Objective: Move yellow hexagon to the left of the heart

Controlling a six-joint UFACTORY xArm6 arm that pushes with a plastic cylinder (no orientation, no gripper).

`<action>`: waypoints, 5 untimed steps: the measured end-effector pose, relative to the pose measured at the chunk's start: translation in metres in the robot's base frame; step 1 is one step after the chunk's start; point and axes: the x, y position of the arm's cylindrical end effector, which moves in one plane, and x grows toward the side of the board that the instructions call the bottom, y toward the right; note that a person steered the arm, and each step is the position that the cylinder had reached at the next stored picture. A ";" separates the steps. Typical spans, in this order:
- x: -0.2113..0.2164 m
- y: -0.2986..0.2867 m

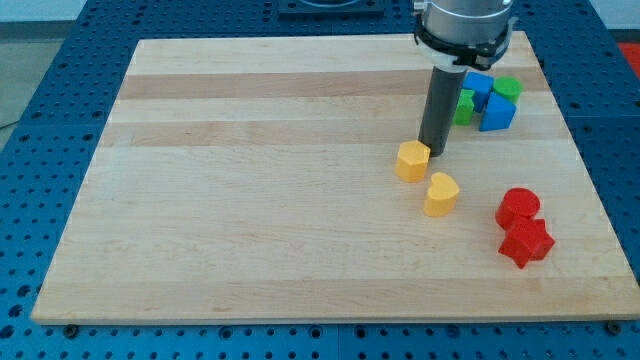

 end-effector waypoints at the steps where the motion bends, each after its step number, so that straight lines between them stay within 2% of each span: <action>1: -0.011 -0.019; 2: 0.002 -0.068; 3: 0.050 -0.081; 4: 0.066 -0.090; 5: 0.050 -0.106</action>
